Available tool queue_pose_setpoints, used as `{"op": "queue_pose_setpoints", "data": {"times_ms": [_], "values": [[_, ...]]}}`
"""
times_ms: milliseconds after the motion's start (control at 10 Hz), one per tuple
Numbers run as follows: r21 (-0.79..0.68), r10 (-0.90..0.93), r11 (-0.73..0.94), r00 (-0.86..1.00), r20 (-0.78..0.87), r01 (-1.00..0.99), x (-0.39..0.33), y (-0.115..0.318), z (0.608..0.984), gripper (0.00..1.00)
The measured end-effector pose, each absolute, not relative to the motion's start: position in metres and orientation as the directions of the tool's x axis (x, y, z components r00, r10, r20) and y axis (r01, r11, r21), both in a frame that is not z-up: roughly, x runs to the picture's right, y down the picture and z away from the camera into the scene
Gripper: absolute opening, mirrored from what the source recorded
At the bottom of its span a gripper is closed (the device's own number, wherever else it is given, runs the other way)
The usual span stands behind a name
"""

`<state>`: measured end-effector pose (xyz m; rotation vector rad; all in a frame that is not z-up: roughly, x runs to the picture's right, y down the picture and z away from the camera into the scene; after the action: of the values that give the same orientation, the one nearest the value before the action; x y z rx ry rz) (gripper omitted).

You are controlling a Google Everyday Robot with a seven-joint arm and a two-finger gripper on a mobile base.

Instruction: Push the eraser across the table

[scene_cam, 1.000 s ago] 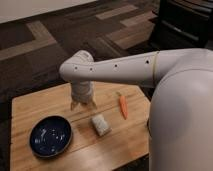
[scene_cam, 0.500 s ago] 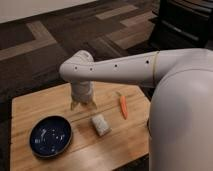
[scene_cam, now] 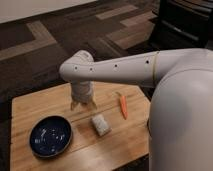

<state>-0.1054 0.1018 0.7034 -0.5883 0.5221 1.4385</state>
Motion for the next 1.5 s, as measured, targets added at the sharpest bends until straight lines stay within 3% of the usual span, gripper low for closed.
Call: {"op": "queue_pose_setpoints", "data": {"times_ms": [600,1500], "values": [[-0.026,0.771,-0.017,0.003,-0.637,-1.000,-0.034,0.118,0.716,0.65],[-0.074,0.747,-0.044,0.016,-0.665,-0.996,0.157,0.192,0.736,0.65]]}}
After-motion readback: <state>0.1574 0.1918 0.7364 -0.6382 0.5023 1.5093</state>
